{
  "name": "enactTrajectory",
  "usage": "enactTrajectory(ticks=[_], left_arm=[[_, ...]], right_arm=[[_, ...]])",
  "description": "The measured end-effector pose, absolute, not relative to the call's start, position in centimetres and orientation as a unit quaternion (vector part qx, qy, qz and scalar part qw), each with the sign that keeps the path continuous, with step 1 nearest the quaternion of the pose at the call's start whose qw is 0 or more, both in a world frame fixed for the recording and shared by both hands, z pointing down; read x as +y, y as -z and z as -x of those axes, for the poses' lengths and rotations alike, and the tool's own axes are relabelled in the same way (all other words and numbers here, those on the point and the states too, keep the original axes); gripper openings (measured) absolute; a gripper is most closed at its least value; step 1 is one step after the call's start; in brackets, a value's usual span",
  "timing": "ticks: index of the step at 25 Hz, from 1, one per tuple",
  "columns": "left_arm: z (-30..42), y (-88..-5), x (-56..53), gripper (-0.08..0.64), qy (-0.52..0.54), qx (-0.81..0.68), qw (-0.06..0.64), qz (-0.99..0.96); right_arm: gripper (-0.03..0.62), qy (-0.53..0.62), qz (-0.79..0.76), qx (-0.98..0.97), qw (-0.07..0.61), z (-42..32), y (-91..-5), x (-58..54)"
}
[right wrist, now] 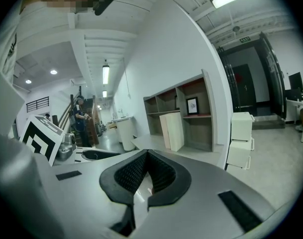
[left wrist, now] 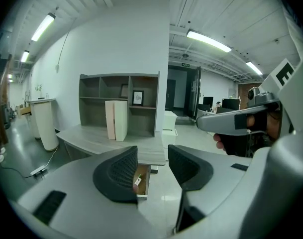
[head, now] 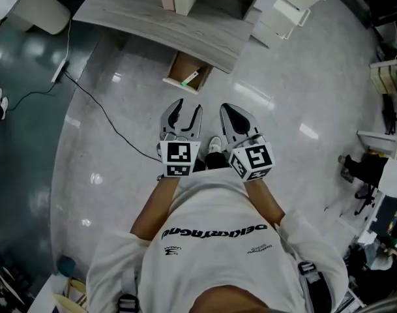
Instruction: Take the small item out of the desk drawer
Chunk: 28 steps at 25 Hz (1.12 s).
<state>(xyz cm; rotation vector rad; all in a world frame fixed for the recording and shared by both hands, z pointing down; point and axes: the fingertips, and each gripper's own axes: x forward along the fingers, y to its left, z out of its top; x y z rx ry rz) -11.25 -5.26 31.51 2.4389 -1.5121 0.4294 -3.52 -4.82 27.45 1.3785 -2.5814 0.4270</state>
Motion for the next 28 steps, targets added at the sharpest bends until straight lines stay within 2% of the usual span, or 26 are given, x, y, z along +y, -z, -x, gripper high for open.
enactTrajectory(ticks=[14,28], left_arm=[[10.0,-40.5,-12.7,0.202,-0.227,-0.501,0.129,-0.825],[9.9,-52.2,-19.4,0.204,-0.365,-0.441,0.056,-0.818]], right_arm=[[0.031,-0.181,-0.449,-0.867,0.118,2.1,-34.9,-11.8],[0.031,-0.226,-0.446,-0.854,0.143,2.2,-45.2,-16.3]])
